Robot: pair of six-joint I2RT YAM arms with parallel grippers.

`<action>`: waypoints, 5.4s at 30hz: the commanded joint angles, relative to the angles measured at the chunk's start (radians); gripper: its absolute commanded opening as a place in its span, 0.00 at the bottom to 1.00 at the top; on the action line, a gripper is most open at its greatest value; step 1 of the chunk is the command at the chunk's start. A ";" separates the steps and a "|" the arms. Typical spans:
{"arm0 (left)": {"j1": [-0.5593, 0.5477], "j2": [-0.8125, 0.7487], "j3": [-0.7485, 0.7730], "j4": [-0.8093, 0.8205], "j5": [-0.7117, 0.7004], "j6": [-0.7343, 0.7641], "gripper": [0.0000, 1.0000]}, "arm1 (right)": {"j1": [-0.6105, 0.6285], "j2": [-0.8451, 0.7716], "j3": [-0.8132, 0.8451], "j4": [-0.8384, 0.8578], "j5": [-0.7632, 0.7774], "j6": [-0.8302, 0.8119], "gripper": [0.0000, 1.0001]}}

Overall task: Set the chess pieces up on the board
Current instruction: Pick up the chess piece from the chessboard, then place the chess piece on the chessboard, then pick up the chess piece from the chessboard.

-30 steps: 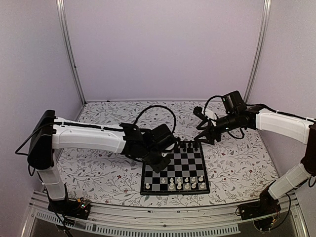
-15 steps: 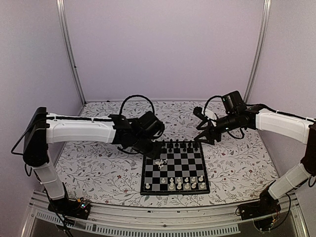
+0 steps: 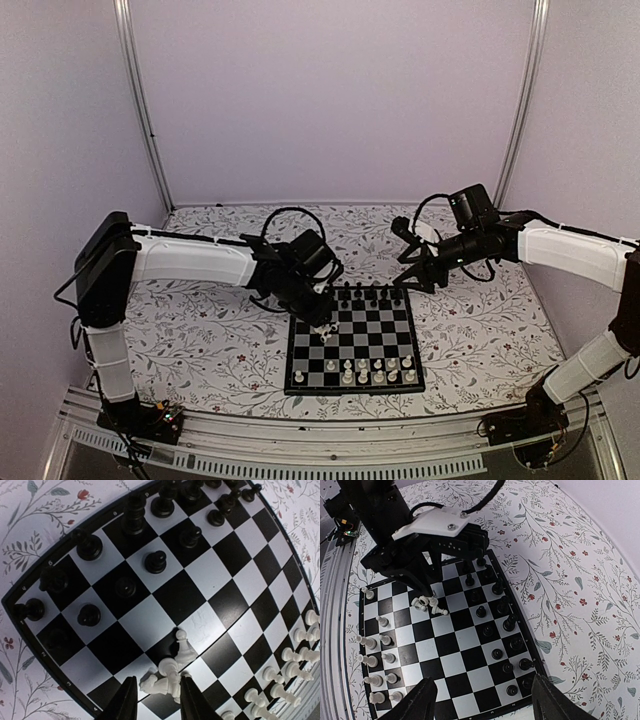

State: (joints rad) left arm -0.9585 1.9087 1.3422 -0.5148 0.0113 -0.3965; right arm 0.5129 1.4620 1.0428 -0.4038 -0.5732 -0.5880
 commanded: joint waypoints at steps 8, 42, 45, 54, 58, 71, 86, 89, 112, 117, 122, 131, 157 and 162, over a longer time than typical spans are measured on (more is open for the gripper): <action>-0.029 0.099 0.094 -0.045 0.003 0.066 0.29 | -0.001 0.012 -0.003 -0.015 0.010 -0.010 0.68; -0.038 0.117 0.156 -0.100 -0.001 0.076 0.03 | 0.000 0.018 -0.003 -0.020 0.013 -0.013 0.68; -0.040 0.105 0.156 -0.101 -0.003 0.076 0.02 | 0.000 0.019 -0.003 -0.020 0.012 -0.014 0.68; -0.055 0.043 0.155 -0.110 -0.008 0.071 0.01 | 0.000 0.023 -0.003 -0.023 0.009 -0.015 0.68; -0.069 0.016 0.150 -0.137 -0.008 0.066 0.00 | 0.000 0.024 -0.001 -0.023 0.007 -0.015 0.68; -0.170 -0.076 0.016 -0.226 -0.019 0.027 0.00 | -0.001 0.028 -0.001 -0.026 0.003 -0.018 0.68; -0.199 0.004 0.002 -0.224 0.004 0.033 0.00 | 0.000 0.029 -0.002 -0.029 0.007 -0.019 0.68; -0.199 0.010 0.000 -0.223 0.000 0.036 0.00 | 0.000 0.031 -0.001 -0.029 0.006 -0.021 0.68; -0.200 0.023 -0.027 -0.228 0.007 0.036 0.02 | 0.000 0.047 0.003 -0.036 -0.001 -0.021 0.68; -0.199 0.028 -0.021 -0.228 0.002 0.038 0.10 | 0.000 0.049 0.003 -0.036 -0.002 -0.021 0.68; -0.200 0.013 -0.008 -0.234 -0.008 0.037 0.18 | 0.000 0.052 0.005 -0.038 -0.008 -0.021 0.69; -0.194 -0.052 0.084 -0.274 -0.104 0.086 0.31 | -0.001 0.070 0.026 -0.051 -0.024 -0.004 0.69; 0.362 -0.370 -0.120 0.325 -0.110 0.194 0.49 | 0.317 0.416 0.308 -0.193 0.278 0.159 0.48; 0.386 -0.367 -0.097 0.313 -0.020 0.175 0.49 | 0.321 0.488 0.386 -0.224 0.286 0.201 0.49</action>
State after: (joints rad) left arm -0.5770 1.5787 1.2221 -0.2695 -0.1104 -0.2089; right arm 0.8249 1.9041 1.3666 -0.5900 -0.3344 -0.4397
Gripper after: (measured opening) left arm 0.490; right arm 0.488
